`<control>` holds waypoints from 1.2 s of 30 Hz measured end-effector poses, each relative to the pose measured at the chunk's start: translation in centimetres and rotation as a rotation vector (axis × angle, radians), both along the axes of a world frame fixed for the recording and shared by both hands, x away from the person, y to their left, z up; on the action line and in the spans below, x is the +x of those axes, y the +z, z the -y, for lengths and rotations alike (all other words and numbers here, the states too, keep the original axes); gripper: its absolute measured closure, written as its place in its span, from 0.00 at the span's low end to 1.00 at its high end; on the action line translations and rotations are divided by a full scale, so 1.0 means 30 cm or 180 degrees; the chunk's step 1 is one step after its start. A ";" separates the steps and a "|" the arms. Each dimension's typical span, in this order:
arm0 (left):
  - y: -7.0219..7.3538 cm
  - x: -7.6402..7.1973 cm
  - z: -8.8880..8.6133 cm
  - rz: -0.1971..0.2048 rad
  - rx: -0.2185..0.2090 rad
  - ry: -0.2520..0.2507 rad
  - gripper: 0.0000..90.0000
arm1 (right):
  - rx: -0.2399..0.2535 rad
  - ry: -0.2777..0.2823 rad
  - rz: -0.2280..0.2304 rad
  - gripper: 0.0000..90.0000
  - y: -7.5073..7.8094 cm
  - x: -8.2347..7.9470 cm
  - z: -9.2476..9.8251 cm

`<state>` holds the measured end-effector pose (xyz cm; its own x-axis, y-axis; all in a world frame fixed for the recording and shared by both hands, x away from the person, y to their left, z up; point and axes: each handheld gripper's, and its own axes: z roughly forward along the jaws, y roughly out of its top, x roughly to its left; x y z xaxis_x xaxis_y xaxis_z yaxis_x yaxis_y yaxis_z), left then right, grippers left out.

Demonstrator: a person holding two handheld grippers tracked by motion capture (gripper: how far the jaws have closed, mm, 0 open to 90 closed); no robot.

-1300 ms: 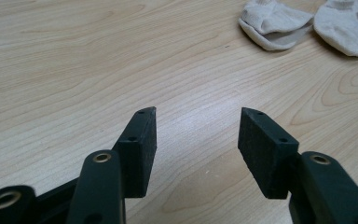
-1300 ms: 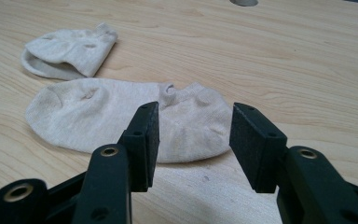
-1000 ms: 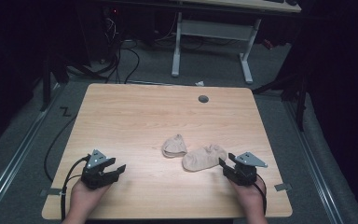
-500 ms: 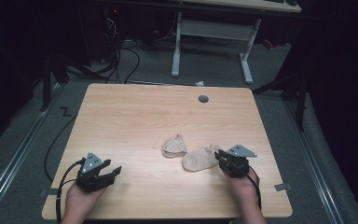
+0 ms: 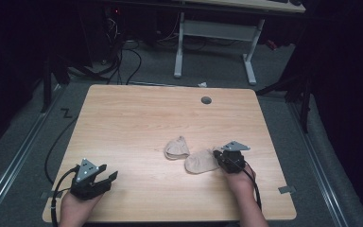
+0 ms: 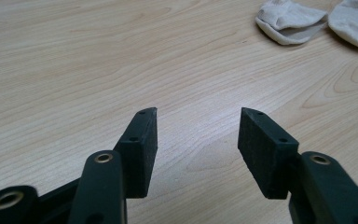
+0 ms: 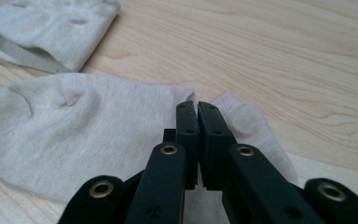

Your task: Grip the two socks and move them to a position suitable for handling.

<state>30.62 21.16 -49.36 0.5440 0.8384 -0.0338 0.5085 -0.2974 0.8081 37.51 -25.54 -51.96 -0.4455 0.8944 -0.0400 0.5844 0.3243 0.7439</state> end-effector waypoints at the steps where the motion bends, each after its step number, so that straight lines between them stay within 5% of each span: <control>1: 0.000 0.000 0.000 0.0000 0.0000 0.0000 0.53 | 0.0000 0.0000 0.0000 0.97 0.000 0.000 0.000; 5: 0.000 0.000 0.005 -0.0005 0.0017 -0.0023 0.53 | -0.0063 0.0025 -0.0120 0.97 -0.019 0.006 -0.007; 21: -0.009 0.024 0.060 -0.0072 -0.0019 -0.0193 0.48 | -0.0102 0.0184 -0.0101 0.97 -0.020 -0.057 -0.028; 36: -0.013 0.036 0.264 -0.0068 0.0051 -0.0705 0.52 | -0.0077 0.0616 -0.0115 0.95 -0.021 -0.181 -0.120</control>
